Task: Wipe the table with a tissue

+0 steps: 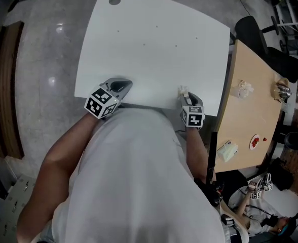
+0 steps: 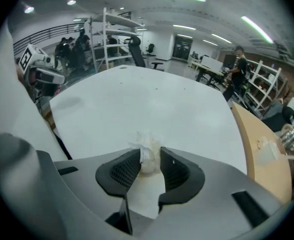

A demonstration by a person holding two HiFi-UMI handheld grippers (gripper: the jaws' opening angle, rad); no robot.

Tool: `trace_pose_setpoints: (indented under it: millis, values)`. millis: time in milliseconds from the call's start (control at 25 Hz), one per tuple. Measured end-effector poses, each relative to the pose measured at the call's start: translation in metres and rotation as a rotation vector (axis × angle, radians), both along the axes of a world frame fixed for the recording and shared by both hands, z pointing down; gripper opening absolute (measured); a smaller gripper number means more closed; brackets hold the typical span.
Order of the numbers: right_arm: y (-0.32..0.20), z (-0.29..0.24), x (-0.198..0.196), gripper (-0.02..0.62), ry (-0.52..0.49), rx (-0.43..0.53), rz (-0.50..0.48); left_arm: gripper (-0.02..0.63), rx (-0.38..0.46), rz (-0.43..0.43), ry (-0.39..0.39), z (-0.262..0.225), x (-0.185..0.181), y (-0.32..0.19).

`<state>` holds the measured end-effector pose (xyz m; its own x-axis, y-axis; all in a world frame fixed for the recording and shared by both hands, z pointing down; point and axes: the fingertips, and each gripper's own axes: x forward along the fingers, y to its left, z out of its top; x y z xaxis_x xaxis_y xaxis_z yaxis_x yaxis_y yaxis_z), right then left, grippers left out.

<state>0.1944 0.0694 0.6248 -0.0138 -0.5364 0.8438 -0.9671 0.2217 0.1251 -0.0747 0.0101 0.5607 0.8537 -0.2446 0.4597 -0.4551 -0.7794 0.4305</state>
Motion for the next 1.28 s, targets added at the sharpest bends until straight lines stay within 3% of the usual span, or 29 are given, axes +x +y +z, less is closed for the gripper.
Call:
trace_pose_setpoints:
  millis: [160, 280, 440, 640, 880, 1280]
  values:
    - [0.016, -0.002, 0.029, 0.118, 0.008, 0.029, 0.169, 0.005, 0.005, 0.034, 0.004, 0.002, -0.001, 0.002]
    - [0.034, -0.002, 0.04, 0.118, 0.039, 0.025, 0.228, 0.005, 0.007, 0.059, 0.005, 0.002, -0.002, 0.007]
    - [0.046, -0.002, 0.038, 0.118, 0.009, 0.062, 0.28, 0.005, 0.008, 0.068, 0.008, 0.004, -0.005, 0.01]
    - [0.034, -0.003, 0.021, 0.118, -0.018, 0.113, 0.222, 0.005, 0.009, 0.056, 0.0, 0.005, -0.009, 0.011]
    - [-0.004, -0.008, 0.002, 0.119, -0.041, 0.168, 0.077, 0.005, 0.011, 0.011, -0.027, 0.006, -0.013, 0.009]
    - [-0.079, -0.011, 0.021, 0.12, -0.065, 0.197, -0.042, 0.005, 0.007, -0.093, -0.08, 0.0, -0.014, 0.003]
